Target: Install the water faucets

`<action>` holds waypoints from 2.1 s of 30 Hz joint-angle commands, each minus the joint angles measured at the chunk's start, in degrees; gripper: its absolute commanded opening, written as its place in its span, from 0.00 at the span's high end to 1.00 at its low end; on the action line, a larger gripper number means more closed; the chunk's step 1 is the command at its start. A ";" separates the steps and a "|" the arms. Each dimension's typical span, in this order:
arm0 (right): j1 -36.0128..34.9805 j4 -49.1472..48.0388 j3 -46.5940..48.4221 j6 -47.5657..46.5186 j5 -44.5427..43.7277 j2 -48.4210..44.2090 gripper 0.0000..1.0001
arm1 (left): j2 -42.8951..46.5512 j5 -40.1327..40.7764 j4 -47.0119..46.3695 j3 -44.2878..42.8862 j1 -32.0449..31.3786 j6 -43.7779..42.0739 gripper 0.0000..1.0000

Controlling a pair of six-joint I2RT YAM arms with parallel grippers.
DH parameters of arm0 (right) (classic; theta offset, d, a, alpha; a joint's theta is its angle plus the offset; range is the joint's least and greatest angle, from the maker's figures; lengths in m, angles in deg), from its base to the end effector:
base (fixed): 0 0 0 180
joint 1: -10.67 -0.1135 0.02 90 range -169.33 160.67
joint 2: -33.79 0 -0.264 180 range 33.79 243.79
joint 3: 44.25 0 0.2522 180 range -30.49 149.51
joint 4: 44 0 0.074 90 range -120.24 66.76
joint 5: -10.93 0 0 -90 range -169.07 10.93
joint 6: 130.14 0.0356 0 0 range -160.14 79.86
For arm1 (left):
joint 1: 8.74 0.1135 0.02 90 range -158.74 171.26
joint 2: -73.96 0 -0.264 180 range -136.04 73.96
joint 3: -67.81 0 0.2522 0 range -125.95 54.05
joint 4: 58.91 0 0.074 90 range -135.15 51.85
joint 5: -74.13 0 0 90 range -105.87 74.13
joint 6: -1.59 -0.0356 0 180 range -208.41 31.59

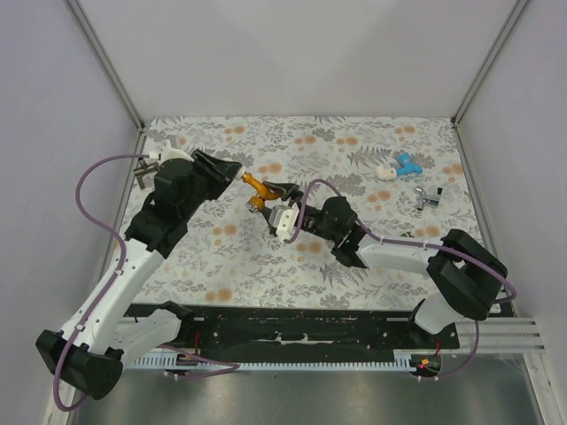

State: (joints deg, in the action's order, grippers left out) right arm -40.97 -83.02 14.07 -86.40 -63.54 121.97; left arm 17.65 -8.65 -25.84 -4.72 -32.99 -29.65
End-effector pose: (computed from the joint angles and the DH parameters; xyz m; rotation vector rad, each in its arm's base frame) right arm 0.2018 0.2704 0.2690 -1.2067 0.7527 0.2687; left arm 0.2027 -0.0864 0.3719 -0.6678 1.8412 -0.8695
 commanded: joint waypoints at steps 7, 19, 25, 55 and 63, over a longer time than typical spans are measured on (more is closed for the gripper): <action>1.88 -4.44 3.96 33.45 1.51 -4.50 0.81 | 7.61 -1.51 -18.66 6.54 -0.27 -1.54 0.98; 16.47 1.25 11.16 101.69 10.83 -1.18 0.97 | 12.28 -11.53 -60.78 24.13 -0.27 -10.60 0.98; 19.73 12.58 13.01 105.24 12.86 1.03 0.60 | 11.75 -10.48 -57.81 23.43 -0.27 -9.55 0.98; 6.38 -2.51 -10.02 -6.98 3.19 -12.07 0.20 | 0.77 -3.00 -1.03 -2.76 -0.27 2.59 0.98; 4.09 -12.79 -7.82 -12.63 -0.32 -4.34 0.20 | -1.16 -9.15 -1.12 -4.52 -0.27 4.34 0.98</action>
State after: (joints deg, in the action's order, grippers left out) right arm -36.05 -85.11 4.34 -93.64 -60.59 114.41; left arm 17.32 -12.87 -25.27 -5.50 -33.10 -27.90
